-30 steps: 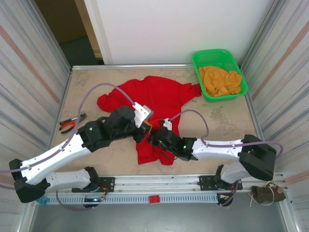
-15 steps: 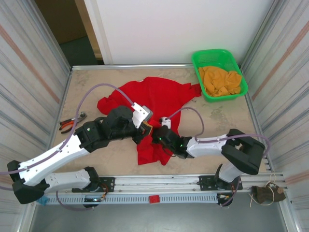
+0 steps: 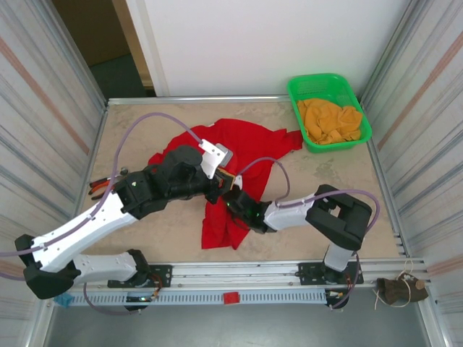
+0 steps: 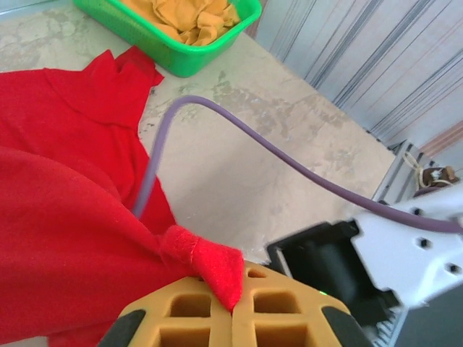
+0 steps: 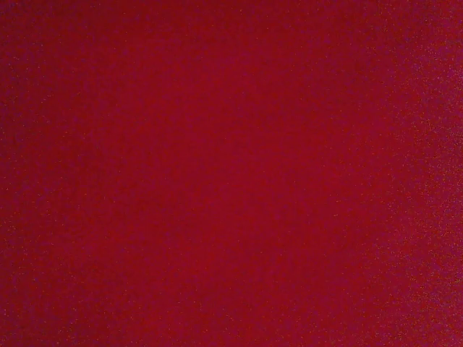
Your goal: Fold the inside-out t-shirt
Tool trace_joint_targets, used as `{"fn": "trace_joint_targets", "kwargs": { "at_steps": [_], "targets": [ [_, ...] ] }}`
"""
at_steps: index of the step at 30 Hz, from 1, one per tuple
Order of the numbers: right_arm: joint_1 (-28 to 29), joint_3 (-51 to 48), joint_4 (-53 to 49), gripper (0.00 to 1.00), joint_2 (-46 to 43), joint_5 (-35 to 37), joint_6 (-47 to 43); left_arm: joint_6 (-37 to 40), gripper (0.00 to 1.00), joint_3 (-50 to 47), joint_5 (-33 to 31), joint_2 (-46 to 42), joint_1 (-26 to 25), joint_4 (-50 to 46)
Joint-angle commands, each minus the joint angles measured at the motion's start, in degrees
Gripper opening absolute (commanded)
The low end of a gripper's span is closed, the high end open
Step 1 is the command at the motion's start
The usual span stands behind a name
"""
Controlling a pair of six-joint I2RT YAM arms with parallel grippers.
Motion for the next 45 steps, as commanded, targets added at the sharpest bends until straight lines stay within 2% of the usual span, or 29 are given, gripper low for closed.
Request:
{"fn": "trace_joint_targets", "kwargs": {
  "at_steps": [1, 7, 9, 13, 17, 19, 22, 25, 27, 37, 45],
  "targets": [
    [-3.19, 4.41, -3.52, 0.12, 2.08, -0.39, 1.52, -1.04, 0.00, 3.88, 2.93, -0.70, -1.25, 2.26],
    [-5.45, 13.51, -12.41, 0.29, 7.28, -3.92, 0.56, -1.38, 0.00, 6.92, 5.18, -0.31, -1.59, 3.14],
    [-6.26, 13.97, -14.73, 0.30, 8.10, -2.91, 2.53, -1.29, 0.00, 7.85, 6.05, -0.11, -1.63, 3.40],
    [-10.43, 5.17, -10.59, 0.33, 4.29, -1.96, 9.48, -1.38, 0.00, 7.89, 4.91, -1.04, -1.68, 2.80],
    [-12.83, -1.24, -7.85, 0.40, -2.56, -1.92, 10.32, -1.68, 0.00, 6.32, 3.87, -1.95, -1.68, 3.05],
    [-11.24, 0.19, -8.69, 0.40, -4.44, -3.63, 7.84, -2.00, 0.00, 5.85, 4.10, -1.62, -1.72, 3.43],
    [-5.58, 3.17, -9.46, 0.40, -5.55, -3.90, 5.72, -2.35, 0.00, 5.65, 4.46, -0.67, -1.68, 3.96],
    [-0.70, 7.21, -8.78, 0.38, -4.07, -3.02, 5.16, -2.56, 0.00, 6.06, 4.54, 0.23, -1.69, 4.52],
    [0.19, 10.08, -9.10, 0.36, -2.07, -3.08, 5.06, -2.71, 0.00, 6.93, 5.15, 0.80, -1.68, 4.58],
    [-6.54, 17.82, -10.49, 0.34, 8.70, -2.72, 5.11, -4.80, 0.00, 13.55, 9.60, 1.86, -1.93, 6.79],
    [-9.26, 26.18, -17.63, 0.45, 14.91, -2.68, 2.37, -6.75, 0.00, 17.61, 12.48, 3.40, -4.32, 9.50]
  ]
}}
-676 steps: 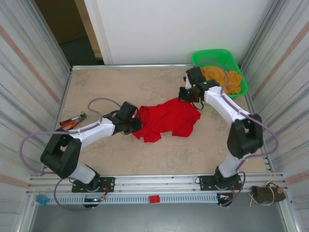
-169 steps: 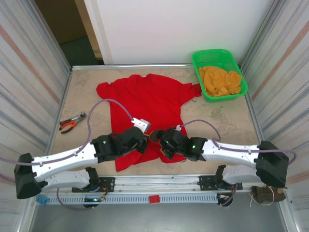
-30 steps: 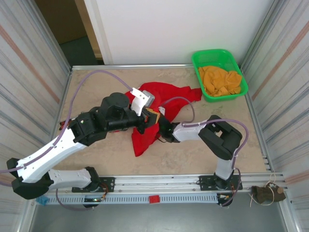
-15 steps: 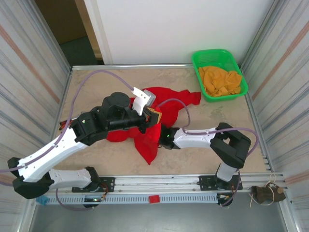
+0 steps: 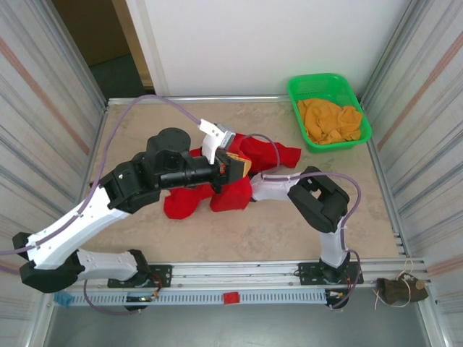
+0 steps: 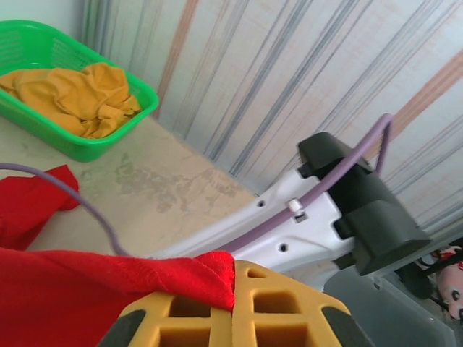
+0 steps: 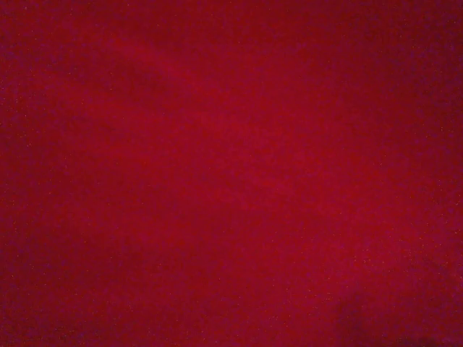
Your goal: Fold the inside-out t-shirt
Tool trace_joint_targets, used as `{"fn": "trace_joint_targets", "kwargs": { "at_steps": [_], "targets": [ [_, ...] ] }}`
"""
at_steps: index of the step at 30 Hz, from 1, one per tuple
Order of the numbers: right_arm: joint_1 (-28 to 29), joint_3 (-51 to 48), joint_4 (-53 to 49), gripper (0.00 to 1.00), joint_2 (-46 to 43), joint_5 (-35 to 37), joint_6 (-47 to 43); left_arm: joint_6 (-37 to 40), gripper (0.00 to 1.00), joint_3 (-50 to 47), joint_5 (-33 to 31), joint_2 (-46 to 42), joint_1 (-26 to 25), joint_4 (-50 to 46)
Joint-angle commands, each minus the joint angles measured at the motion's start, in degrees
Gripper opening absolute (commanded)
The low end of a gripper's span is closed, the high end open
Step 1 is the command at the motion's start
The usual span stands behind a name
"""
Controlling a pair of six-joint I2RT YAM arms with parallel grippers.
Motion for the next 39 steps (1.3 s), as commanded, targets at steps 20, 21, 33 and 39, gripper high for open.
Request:
{"fn": "trace_joint_targets", "kwargs": {
  "at_steps": [20, 21, 33, 39],
  "targets": [
    [-2.67, 14.15, -16.47, 0.62, 9.86, 1.14, -0.08, -3.98, 0.00, 2.31, 4.42, 0.70, -4.33, 10.43],
    [-2.80, 14.85, -18.39, 0.64, 9.91, 1.82, -0.26, -3.98, 0.00, 2.28, 4.41, 0.15, -4.35, 10.99],
    [-4.04, 29.88, -42.39, 0.74, 20.97, 0.69, 3.93, -3.22, 0.00, -2.32, -4.45, -5.78, -4.02, 11.70],
    [-3.65, 29.88, -50.24, 0.73, 23.23, 1.44, 11.34, -5.76, 0.00, -7.83, -10.99, -9.73, -1.20, 11.06]
  ]
}}
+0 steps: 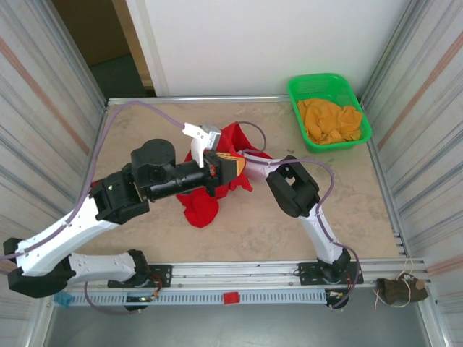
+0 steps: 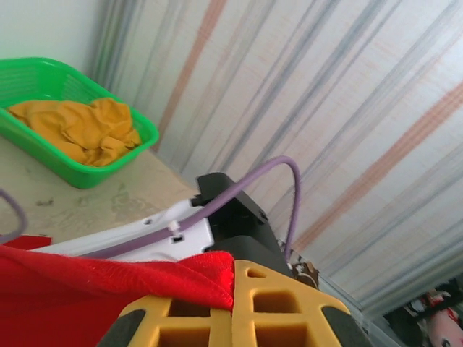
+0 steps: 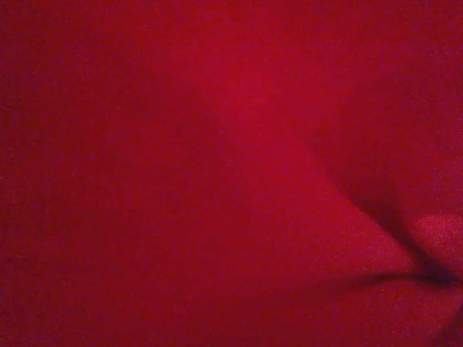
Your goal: Fold the inside-out t-shirt
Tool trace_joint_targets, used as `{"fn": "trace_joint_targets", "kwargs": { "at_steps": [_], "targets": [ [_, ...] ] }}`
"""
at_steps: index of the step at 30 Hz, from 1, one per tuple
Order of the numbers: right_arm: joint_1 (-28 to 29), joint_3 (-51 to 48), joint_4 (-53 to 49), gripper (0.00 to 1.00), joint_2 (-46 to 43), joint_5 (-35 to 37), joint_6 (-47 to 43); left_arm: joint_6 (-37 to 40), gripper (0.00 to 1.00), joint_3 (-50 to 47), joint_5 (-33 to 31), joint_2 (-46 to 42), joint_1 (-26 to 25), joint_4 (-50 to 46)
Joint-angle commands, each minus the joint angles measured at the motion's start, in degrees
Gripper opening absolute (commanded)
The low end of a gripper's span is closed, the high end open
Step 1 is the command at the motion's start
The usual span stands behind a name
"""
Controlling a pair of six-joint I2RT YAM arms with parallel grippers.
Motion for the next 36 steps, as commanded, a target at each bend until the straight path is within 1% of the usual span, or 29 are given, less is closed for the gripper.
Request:
{"fn": "trace_joint_targets", "kwargs": {
  "at_steps": [1, 3, 6, 10, 13, 15, 17, 19, 22, 25, 28, 30, 33, 36],
  "targets": [
    [0.07, -1.75, -13.96, 0.73, 4.85, -0.07, 6.35, -1.57, 0.00, -2.52, -2.94, -3.68, 1.35, 5.00],
    [0.18, -2.94, -14.98, 0.69, 4.61, 0.42, 7.13, -2.08, 0.00, -4.23, -3.64, -4.58, 2.04, 5.52],
    [0.09, -7.49, -12.18, 0.52, 2.46, 0.52, 7.53, -2.23, 0.00, -6.00, -4.82, -5.40, 2.47, 5.93],
    [0.07, -11.70, -10.34, 0.19, -1.69, 1.85, 9.00, -2.39, 0.00, -7.55, -5.66, -5.87, 2.76, 6.56],
    [-0.07, -15.28, -6.81, 0.00, -4.79, 1.03, 7.54, -2.27, 0.00, -8.31, -6.29, -6.34, 3.18, 6.59],
    [-0.17, -17.72, -3.44, 0.00, -7.24, -0.74, 4.79, -2.45, 0.00, -9.10, -7.14, -6.85, 3.62, 6.51],
    [-0.32, -20.65, 2.01, 0.00, -10.26, -4.44, -0.45, -2.99, 0.00, -10.43, -8.39, -7.52, 4.49, 6.41],
    [-0.64, -23.91, 7.98, 0.00, -13.91, -9.90, -5.71, -4.21, 0.00, -12.51, -9.43, -8.52, 6.23, 6.59],
    [-1.11, -28.53, 13.03, 0.00, -20.18, -16.03, -12.44, -6.50, 0.00, -16.41, -12.06, -10.47, 10.06, 5.92],
    [-2.04, -31.43, 13.67, 0.00, -26.68, -20.83, -16.86, -9.01, 0.00, -21.38, -12.22, -12.90, 16.20, 6.16],
    [-3.20, -33.38, 12.90, 0.00, -34.47, -24.78, -20.49, -12.21, 0.00, -26.74, -8.73, -14.94, 24.25, 7.03],
    [-3.99, -33.03, 10.74, 0.00, -39.58, -25.45, -22.32, -13.38, 0.00, -29.76, -5.31, -15.63, 29.25, 8.05],
    [-5.71, -29.66, 7.36, 0.00, -44.47, -28.18, -23.38, -13.97, 0.00, -32.12, -3.03, -15.60, 33.63, 8.64],
    [-5.90, -25.07, 2.25, 0.00, -45.99, -29.14, -25.55, -14.03, 0.00, -32.76, -2.36, -15.10, 35.64, 9.47]
  ]
}}
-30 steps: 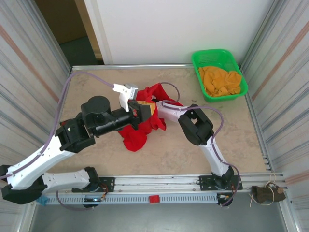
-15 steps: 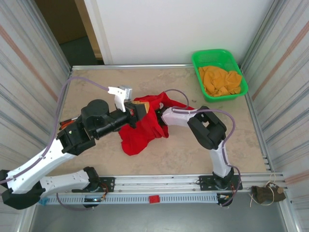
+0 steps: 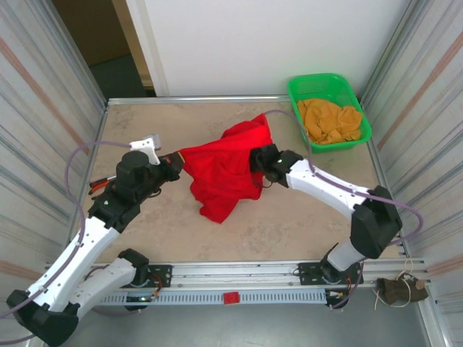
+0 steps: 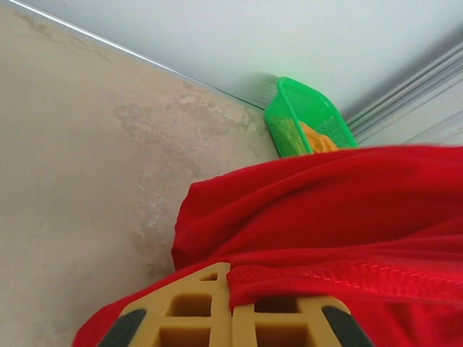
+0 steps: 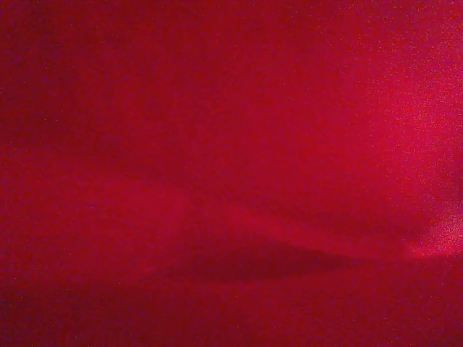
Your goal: Fold the inside-out t-shirt
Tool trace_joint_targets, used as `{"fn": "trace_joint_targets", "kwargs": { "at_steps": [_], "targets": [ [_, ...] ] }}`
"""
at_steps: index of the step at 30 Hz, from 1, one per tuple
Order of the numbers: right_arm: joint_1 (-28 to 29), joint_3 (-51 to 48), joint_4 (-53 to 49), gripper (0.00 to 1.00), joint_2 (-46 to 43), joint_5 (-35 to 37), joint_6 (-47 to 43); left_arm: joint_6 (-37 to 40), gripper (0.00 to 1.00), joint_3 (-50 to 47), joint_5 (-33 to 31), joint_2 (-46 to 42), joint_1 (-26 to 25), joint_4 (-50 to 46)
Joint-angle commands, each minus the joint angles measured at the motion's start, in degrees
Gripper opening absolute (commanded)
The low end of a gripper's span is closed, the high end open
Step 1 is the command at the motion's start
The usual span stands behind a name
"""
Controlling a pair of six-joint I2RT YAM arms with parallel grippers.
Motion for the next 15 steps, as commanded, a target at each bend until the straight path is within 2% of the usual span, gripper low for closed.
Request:
{"fn": "trace_joint_targets", "kwargs": {
  "at_steps": [1, 8, 12, 15],
  "targets": [
    [-0.43, 4.52, -5.17, 0.00, -2.35, -3.38, -5.36, -1.86, 0.00, -0.44, 0.47, -0.23, 2.43, 2.57],
    [1.36, -1.45, -6.99, 0.00, 5.85, -3.14, -7.01, 0.96, 0.00, 4.07, 0.79, 4.02, 2.84, 4.54],
    [5.27, 0.81, -12.98, 0.00, 12.22, -3.02, -11.75, -0.18, 0.00, 6.26, 1.73, 9.19, 4.43, 8.05],
    [7.91, 2.90, -17.39, 0.00, 12.85, -2.02, -15.71, -2.68, 0.00, 7.81, 2.33, 14.18, 7.05, 10.11]
  ]
}}
